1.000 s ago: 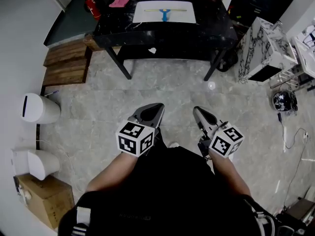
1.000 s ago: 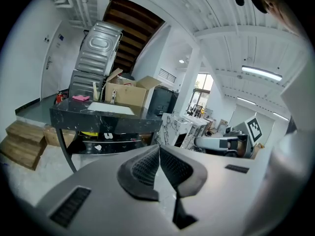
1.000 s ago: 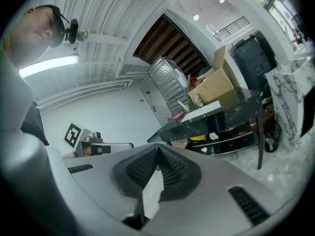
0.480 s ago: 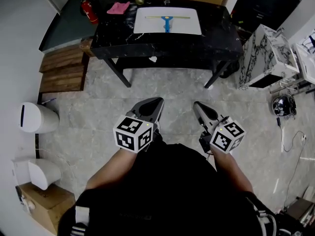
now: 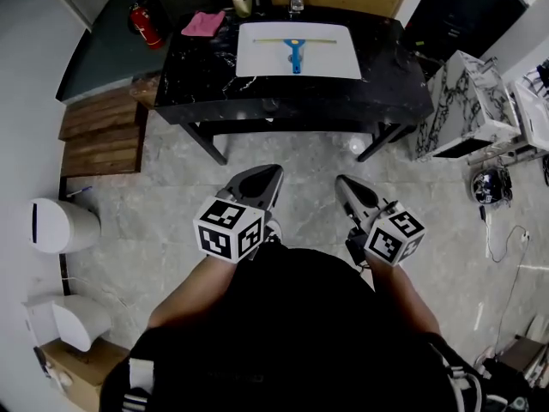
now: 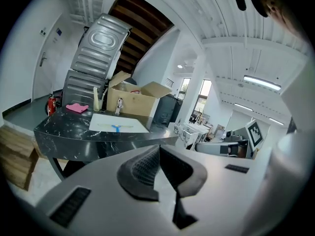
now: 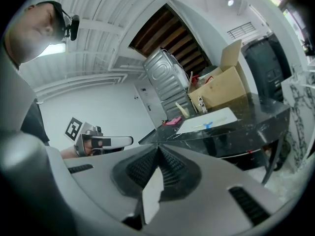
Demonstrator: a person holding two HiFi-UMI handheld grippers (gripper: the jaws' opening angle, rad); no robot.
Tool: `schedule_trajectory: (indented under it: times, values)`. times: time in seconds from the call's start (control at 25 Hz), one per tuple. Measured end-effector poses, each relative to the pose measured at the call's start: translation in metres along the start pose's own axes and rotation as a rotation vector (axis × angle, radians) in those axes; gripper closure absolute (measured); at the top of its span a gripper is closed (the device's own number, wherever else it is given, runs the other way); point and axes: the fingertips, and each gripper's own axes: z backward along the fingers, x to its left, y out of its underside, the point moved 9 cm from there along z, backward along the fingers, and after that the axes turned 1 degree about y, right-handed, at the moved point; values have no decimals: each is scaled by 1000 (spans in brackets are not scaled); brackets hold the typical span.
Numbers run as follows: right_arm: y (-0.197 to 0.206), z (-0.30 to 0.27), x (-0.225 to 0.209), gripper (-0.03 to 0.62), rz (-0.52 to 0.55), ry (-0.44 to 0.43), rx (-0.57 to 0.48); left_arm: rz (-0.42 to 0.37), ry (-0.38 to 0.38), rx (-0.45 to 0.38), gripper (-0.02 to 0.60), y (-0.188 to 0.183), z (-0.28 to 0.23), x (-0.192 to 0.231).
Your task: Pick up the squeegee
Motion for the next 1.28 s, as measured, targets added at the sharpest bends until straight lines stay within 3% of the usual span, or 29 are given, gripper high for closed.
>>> schedule_trajectory:
  times: [0.68,1.28]
  values:
    - [-39,-94,-8,585,12,61,19,31,37,-8,565,-41,-30,101]
    - [-45,-111,-29,585,-24,92,20,50,42,43,565,-41,-56,124]
